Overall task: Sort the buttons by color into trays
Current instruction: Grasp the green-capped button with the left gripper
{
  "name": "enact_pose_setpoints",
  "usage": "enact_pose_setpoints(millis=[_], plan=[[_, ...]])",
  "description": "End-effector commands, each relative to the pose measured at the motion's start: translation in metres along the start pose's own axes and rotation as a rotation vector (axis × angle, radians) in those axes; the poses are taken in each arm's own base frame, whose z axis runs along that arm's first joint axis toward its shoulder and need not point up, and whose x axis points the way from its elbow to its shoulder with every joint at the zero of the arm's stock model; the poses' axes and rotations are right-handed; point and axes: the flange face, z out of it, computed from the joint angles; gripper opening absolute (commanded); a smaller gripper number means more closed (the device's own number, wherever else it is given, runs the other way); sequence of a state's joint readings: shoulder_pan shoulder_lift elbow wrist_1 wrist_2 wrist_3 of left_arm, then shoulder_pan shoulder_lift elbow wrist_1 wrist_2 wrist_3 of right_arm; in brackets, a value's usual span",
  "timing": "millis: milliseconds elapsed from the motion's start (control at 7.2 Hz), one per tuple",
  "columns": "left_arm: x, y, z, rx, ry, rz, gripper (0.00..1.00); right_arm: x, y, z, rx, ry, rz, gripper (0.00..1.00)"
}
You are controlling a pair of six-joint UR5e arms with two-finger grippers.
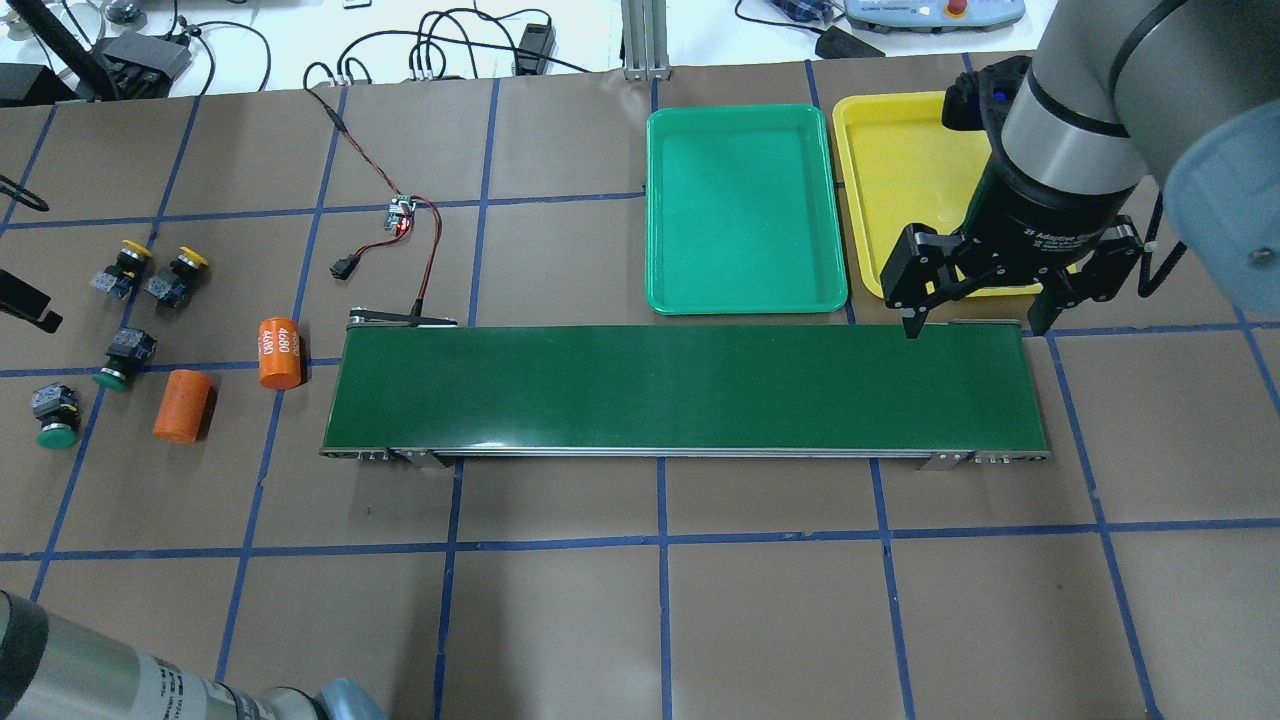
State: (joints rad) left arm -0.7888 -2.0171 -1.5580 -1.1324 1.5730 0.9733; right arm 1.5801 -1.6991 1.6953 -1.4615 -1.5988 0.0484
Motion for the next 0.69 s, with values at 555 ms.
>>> enact_pose_setpoints(millis=[555], plan=[[-0.005,0.043,0.102,0.017,-0.004,-0.24,1.0,0.0,0.001,0.001,0.001,-0.002,-0.002,1.0]])
